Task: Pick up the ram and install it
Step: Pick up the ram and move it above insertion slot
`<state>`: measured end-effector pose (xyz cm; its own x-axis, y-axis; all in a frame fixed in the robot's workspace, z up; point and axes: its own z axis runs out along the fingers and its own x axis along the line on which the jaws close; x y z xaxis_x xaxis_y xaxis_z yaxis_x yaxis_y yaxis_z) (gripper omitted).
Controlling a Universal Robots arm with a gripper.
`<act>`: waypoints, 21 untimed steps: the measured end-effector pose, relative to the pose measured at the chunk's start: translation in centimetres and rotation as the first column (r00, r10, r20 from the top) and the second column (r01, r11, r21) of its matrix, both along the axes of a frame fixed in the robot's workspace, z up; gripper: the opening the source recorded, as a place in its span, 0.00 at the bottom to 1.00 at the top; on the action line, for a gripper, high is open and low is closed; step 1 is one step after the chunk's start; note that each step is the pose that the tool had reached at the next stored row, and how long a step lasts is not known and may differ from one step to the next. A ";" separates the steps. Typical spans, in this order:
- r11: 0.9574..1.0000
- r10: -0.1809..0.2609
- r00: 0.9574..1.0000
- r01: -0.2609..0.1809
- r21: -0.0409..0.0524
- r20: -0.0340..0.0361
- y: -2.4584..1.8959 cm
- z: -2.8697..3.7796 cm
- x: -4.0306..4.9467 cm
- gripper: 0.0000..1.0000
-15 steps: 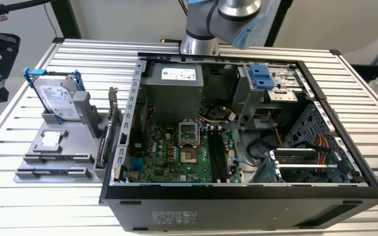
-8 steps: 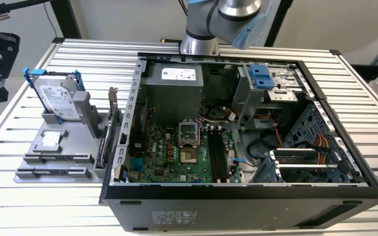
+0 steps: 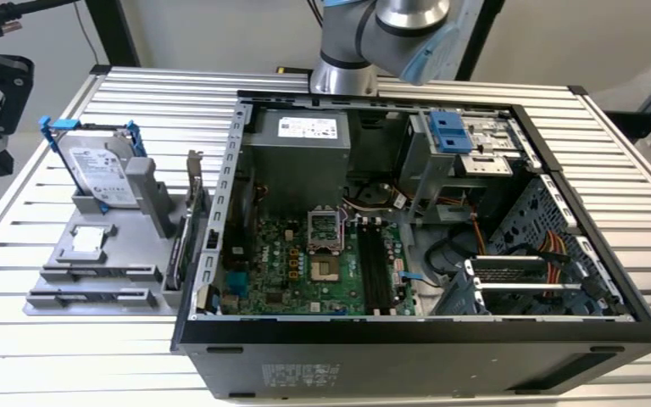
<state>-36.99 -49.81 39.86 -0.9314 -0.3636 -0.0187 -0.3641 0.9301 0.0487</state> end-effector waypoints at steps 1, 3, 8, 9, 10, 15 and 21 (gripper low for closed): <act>1.000 0.007 1.000 -0.007 0.000 0.000 0.00 0.00 0.00 0.00; 1.000 0.022 1.000 -0.022 0.000 0.000 0.00 0.00 0.00 0.00; 0.998 0.061 0.998 -0.061 0.000 0.000 0.00 0.01 0.00 0.00; 0.998 0.069 0.998 -0.069 0.000 0.000 0.00 0.01 0.00 0.00; 0.997 0.076 0.997 -0.076 0.000 0.000 0.00 0.02 0.00 0.00; 0.993 0.115 0.993 -0.115 0.000 0.000 0.00 0.03 0.00 0.00; 0.986 0.164 0.986 -0.164 0.000 0.000 0.00 0.03 0.00 0.00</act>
<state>-36.99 -49.81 39.90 -0.8590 -0.5117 -0.0187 -0.5119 0.8576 0.0487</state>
